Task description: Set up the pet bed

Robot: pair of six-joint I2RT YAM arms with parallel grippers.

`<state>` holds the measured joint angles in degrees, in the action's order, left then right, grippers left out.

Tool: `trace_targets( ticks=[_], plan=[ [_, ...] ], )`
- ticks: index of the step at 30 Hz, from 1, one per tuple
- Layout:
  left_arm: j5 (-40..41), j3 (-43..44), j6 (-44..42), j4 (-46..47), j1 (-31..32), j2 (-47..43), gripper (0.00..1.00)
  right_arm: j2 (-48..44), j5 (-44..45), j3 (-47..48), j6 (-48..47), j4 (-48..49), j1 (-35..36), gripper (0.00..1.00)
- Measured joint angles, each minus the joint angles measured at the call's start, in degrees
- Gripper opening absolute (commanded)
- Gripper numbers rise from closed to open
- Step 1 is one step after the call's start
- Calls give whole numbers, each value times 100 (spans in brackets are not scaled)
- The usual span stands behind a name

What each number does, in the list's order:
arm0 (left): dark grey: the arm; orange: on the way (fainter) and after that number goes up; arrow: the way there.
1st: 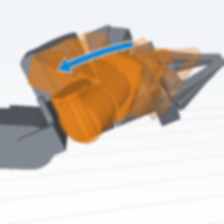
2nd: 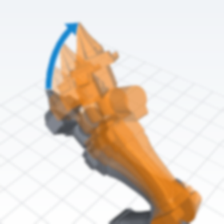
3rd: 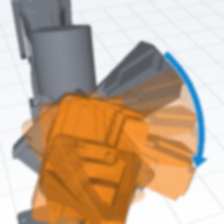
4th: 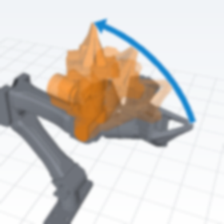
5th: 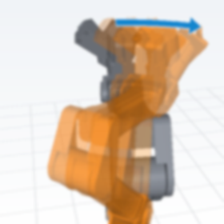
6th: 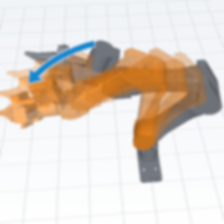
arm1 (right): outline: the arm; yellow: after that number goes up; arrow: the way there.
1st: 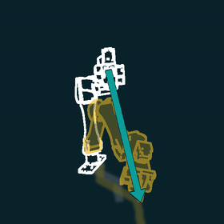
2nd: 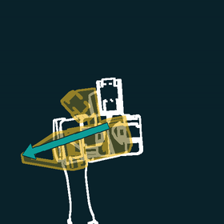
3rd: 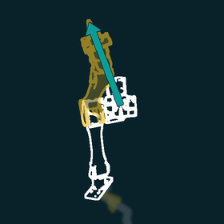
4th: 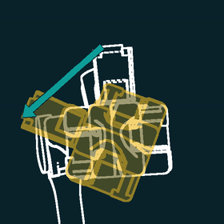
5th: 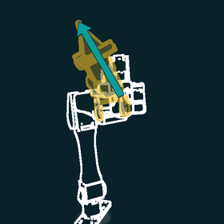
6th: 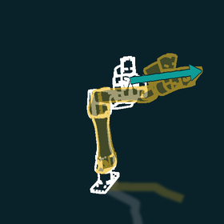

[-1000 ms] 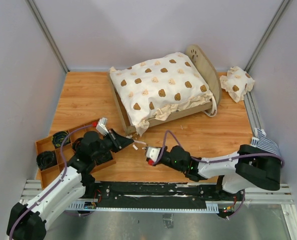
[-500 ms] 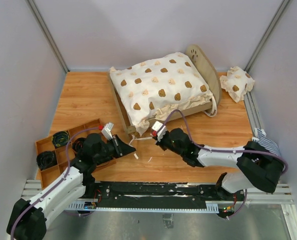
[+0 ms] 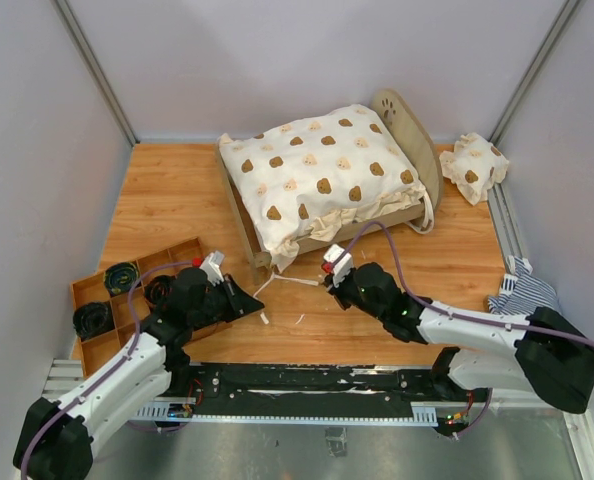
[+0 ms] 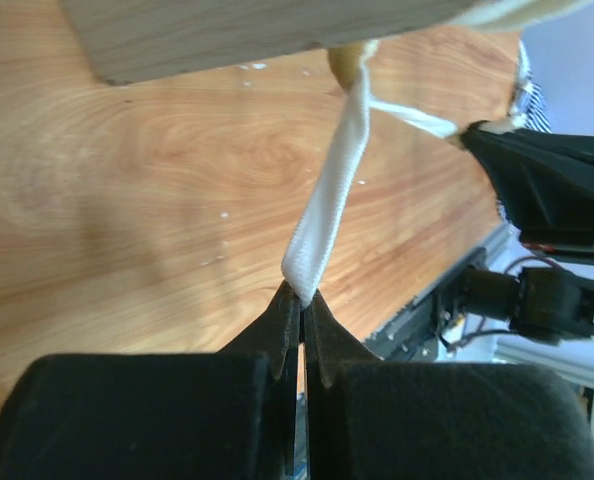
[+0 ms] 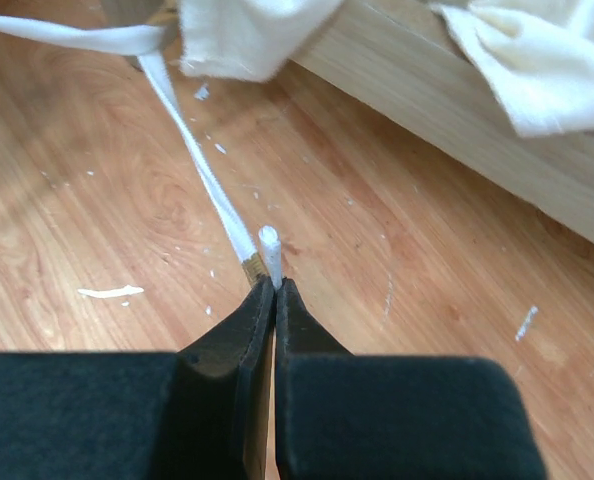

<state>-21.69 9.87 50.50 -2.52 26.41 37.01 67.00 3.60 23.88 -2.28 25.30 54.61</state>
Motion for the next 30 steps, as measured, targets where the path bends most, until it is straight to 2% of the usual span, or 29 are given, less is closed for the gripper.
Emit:
trace_targets(
  ticks=[3,7,11,12,14,18,23,30],
  plan=[
    [282,22,-37,-295,0,-9,0,-197,431,0,94,-339,-2,0],
    [595,26,-28,-579,0,-83,0,-977,1115,-13,168,-695,-2,0],
    [831,31,7,-693,0,-125,1,-1709,1419,-269,199,-518,-2,0],
    [848,31,13,-691,0,-120,3,-1744,1346,-376,181,-382,-2,0],
    [866,31,35,-671,0,-72,14,-1679,1023,-597,101,-83,-2,0],
    [835,31,96,-538,0,20,22,-778,20,-584,-293,382,-2,0],
    [820,42,59,-402,0,15,47,662,-1126,310,-1005,498,0,0],
    [951,433,-155,-365,-2,-98,51,1928,-1797,1233,-1539,710,103,0]
  ],
)
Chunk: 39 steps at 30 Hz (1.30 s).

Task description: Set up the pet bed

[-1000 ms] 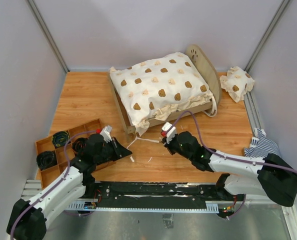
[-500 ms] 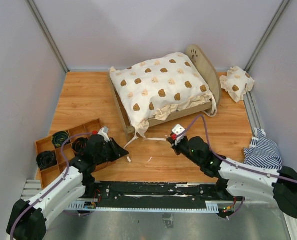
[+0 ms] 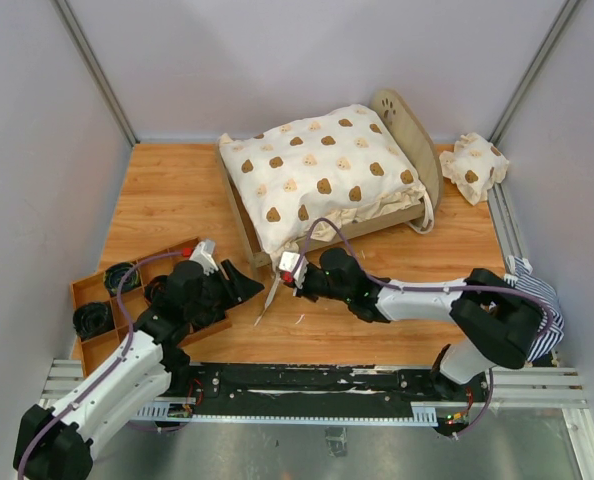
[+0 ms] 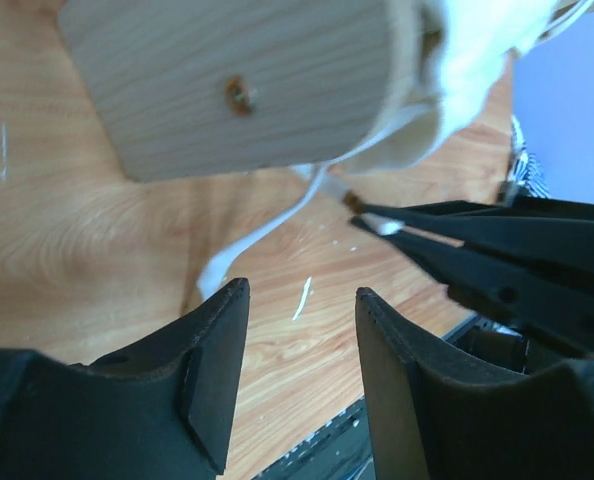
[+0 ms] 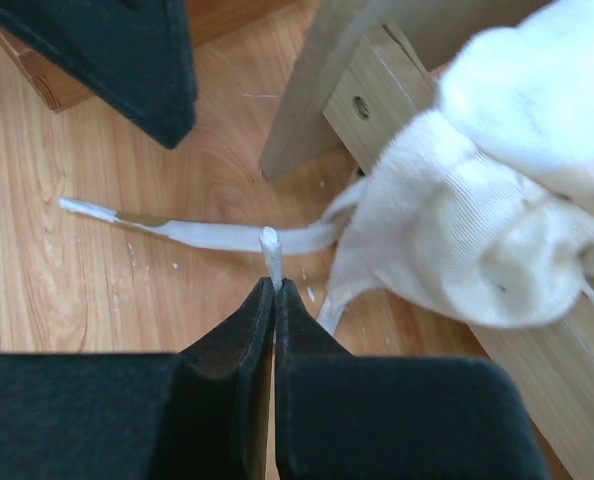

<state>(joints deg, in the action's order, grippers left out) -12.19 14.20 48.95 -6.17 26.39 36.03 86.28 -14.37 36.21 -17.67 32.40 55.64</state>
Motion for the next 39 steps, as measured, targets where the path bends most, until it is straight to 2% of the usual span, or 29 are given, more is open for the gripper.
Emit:
trace_targets(
  ticks=[6,14,24,31,39],
  plan=[
    [107,181,-140,321,0,-37,48,588,105,345,-35,168,96,0],
    [251,393,-131,470,0,315,48,1001,1128,549,-11,258,136,0],
    [295,413,142,485,0,597,45,1110,2000,675,260,387,136,0],
    [378,411,352,483,0,468,44,1311,1838,691,122,859,136,0],
    [531,341,708,481,0,402,44,1596,1342,562,-1054,1530,133,0]
  ],
)
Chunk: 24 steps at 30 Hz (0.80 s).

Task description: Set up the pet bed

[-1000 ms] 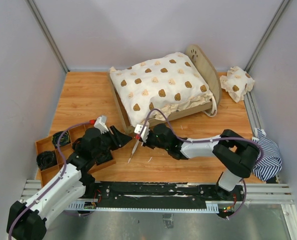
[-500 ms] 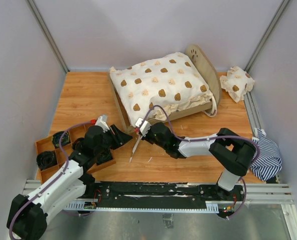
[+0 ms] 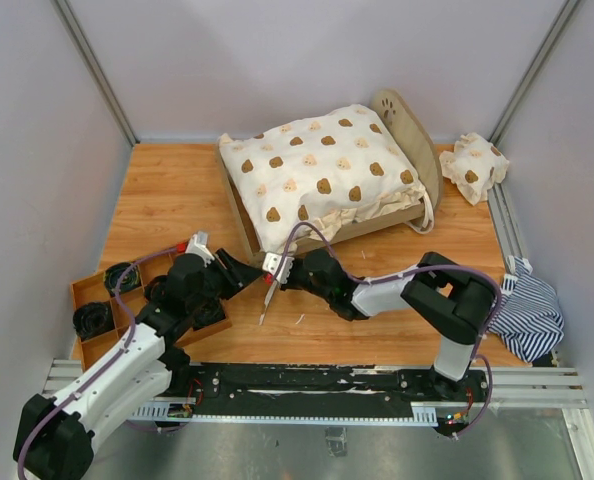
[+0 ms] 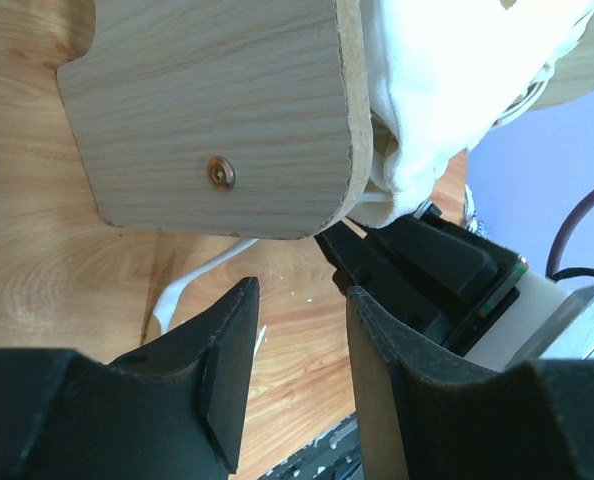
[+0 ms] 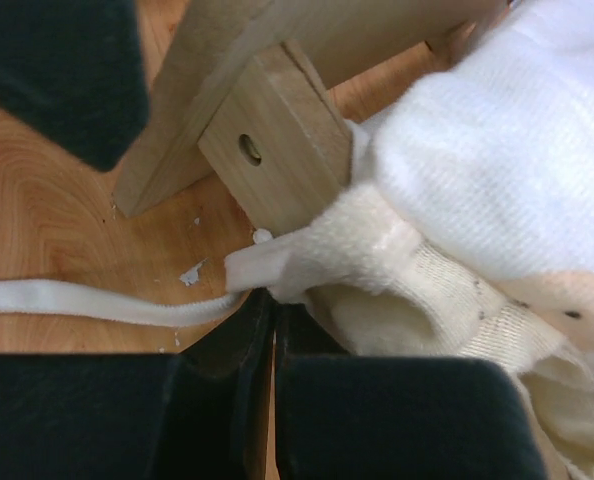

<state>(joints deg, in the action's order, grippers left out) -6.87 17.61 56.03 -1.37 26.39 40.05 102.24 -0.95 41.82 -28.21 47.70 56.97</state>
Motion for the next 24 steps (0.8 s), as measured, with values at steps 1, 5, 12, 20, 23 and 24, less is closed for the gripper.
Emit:
trace_targets(
  ticks=[1,5,12,20,23,24],
  plan=[
    [28,-13,74,-2,0,-17,44,13,-61,-4,-107,35,0,0],
    [140,-66,459,-2,-2,-188,44,52,-313,-85,-549,310,0,0],
    [243,-70,1047,9,-2,-348,46,70,-708,-240,-940,977,0,0],
    [278,-249,1482,146,-2,-214,46,63,-1038,-323,-1172,1449,0,0],
    [308,-308,1637,223,-2,-101,46,39,-1154,-350,-1257,1521,0,0],
    [334,-319,1687,269,-2,-59,45,24,-1193,-358,-1281,1541,0,0]
  ],
)
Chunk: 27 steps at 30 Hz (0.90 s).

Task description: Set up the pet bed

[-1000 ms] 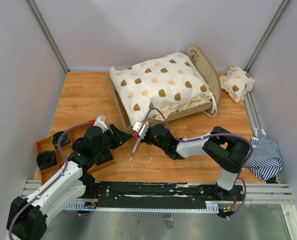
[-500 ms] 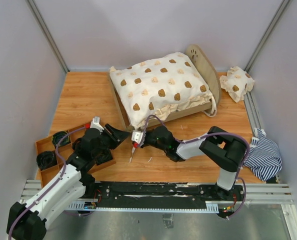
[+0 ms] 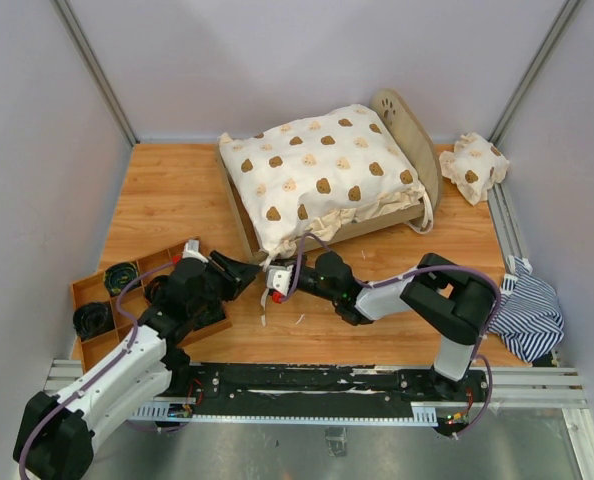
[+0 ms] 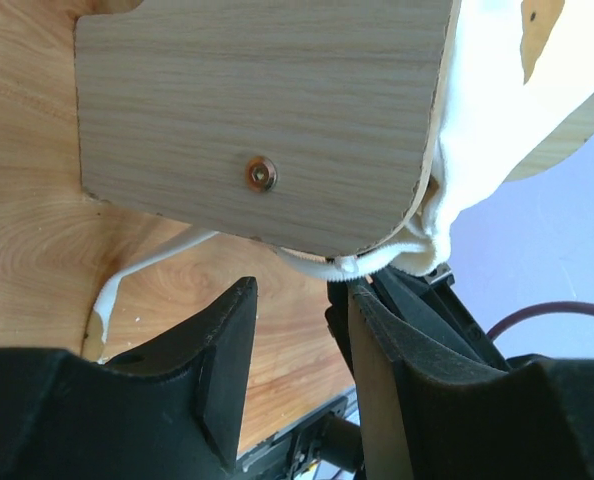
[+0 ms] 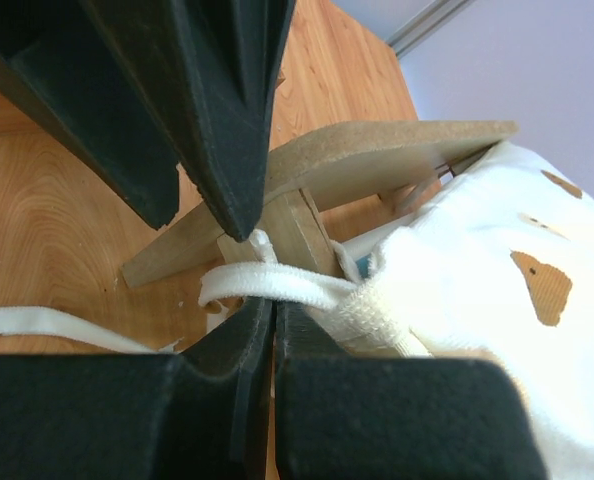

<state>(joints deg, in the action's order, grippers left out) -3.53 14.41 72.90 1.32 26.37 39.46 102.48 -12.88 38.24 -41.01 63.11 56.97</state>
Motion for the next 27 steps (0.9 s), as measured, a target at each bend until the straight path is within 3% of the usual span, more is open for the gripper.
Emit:
trace_targets(
  ticks=[18,27],
  plan=[
    [153,2,463,660,0,385,45,-70,-407,-66,-374,140,-2,0],
    [92,2,577,857,0,584,36,-70,-452,-66,-407,151,-2,0]
  ],
)
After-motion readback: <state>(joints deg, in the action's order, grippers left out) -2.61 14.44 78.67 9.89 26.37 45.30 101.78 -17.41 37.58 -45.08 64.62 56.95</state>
